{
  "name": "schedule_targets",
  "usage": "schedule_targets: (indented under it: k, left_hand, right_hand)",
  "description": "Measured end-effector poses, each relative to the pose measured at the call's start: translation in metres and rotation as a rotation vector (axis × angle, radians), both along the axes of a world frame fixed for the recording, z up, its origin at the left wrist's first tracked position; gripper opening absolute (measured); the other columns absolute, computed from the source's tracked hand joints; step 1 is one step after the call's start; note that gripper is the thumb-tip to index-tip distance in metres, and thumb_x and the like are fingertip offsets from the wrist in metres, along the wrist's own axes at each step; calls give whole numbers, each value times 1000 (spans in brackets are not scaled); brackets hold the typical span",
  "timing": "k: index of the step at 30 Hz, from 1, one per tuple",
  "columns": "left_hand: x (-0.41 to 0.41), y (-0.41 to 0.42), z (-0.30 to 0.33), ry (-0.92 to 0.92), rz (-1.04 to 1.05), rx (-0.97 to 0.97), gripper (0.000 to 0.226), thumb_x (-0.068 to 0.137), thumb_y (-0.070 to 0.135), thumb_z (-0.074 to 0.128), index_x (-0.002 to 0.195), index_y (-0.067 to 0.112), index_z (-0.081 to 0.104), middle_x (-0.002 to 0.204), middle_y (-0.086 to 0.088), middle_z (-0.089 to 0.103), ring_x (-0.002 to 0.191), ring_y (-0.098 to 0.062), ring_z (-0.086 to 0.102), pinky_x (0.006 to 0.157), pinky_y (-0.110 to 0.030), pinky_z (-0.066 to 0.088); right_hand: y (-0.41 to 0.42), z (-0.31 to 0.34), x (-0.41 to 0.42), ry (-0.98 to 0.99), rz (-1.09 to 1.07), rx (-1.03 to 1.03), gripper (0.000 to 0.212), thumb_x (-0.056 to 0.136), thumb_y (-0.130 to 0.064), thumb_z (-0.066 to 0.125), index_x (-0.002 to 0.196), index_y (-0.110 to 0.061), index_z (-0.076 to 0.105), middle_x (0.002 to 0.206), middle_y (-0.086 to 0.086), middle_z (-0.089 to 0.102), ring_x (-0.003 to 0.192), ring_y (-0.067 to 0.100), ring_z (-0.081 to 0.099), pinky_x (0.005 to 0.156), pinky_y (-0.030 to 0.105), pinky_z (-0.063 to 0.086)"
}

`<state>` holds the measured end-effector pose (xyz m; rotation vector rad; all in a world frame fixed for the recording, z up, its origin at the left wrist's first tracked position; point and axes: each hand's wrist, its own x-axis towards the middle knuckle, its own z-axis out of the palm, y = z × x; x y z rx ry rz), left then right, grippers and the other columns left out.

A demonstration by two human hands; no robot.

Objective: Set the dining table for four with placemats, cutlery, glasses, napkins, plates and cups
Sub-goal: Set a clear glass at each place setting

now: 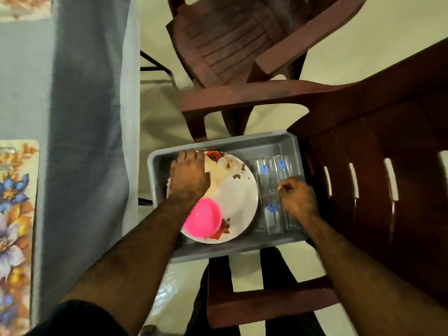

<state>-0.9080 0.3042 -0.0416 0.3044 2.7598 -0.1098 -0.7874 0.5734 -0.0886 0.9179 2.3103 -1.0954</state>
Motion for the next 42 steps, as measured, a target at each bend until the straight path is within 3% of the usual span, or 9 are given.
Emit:
schedule_targets:
  k: [4, 7, 10, 14, 24, 29, 36, 39, 42]
  left_hand:
    - [12, 71, -9, -231, -92, 216, 66, 89, 43, 74, 147, 22, 53, 150, -6, 56, 137, -29, 50, 118, -43, 41]
    - [33, 110, -20, -362, -198, 247, 70, 88, 45, 73, 150, 23, 48, 150, -5, 56, 134, -29, 53, 112, -42, 47]
    - [39, 131, -34, -377, -69, 290, 72, 87, 43, 73, 149, 24, 42, 138, -9, 63, 124, -33, 60, 101, -45, 54]
    - [24, 140, -63, -372, 149, 360, 75, 84, 54, 74, 147, 34, 38, 125, -2, 70, 110, -28, 70, 91, -48, 61]
    - [3, 130, -59, -453, 236, 445, 26, 91, 40, 80, 88, 28, 57, 93, 4, 66, 88, -21, 62, 75, -30, 43]
    - [-4, 121, -51, -603, 274, 546, 22, 88, 36, 82, 81, 31, 62, 92, 8, 68, 90, -16, 64, 76, -32, 50]
    - [-3, 117, -45, -537, 310, 641, 24, 81, 31, 89, 77, 27, 65, 87, 8, 69, 86, -13, 64, 75, -33, 55]
    - [1, 110, -32, -530, 376, 690, 26, 79, 36, 91, 76, 27, 66, 89, 8, 71, 90, -14, 67, 81, -35, 58]
    - [4, 96, -11, -537, 433, 797, 29, 72, 48, 90, 75, 28, 68, 84, 7, 73, 87, -19, 70, 85, -47, 61]
  right_hand:
    - [30, 6, 25, -102, 50, 156, 7, 93, -14, 64, 89, -17, 70, 87, 3, 70, 83, 25, 68, 72, 27, 49]
    - [34, 2, 37, -177, 147, 108, 18, 96, -16, 66, 112, -18, 73, 106, 9, 73, 97, 30, 71, 82, 30, 56]
    - [32, 0, 37, -191, 256, 85, 41, 98, -20, 64, 139, -24, 61, 118, 11, 71, 105, 32, 71, 89, 38, 61]
    - [28, -1, 12, -142, 316, 108, 53, 99, -24, 62, 148, -33, 46, 102, 3, 68, 89, 26, 68, 74, 34, 58]
    - [30, -4, -79, -164, 554, 324, 93, 92, -24, 67, 166, -32, 13, 117, 15, 64, 105, 35, 66, 84, 44, 59]
    - [38, -6, -118, -258, 710, 374, 36, 95, -29, 69, 126, -12, 64, 120, 15, 68, 109, 36, 66, 87, 42, 55]
    - [56, 14, -139, -308, 836, 318, 16, 84, -31, 86, 92, -20, 78, 103, 0, 71, 94, 20, 68, 87, 36, 59]
    - [68, 34, -133, -235, 854, 289, 21, 76, -39, 92, 76, -28, 74, 111, 0, 55, 95, 22, 66, 87, 40, 61]
    - [79, 56, -130, -154, 805, 192, 25, 70, -42, 95, 66, -31, 73, 97, -5, 65, 86, 18, 68, 78, 34, 60]
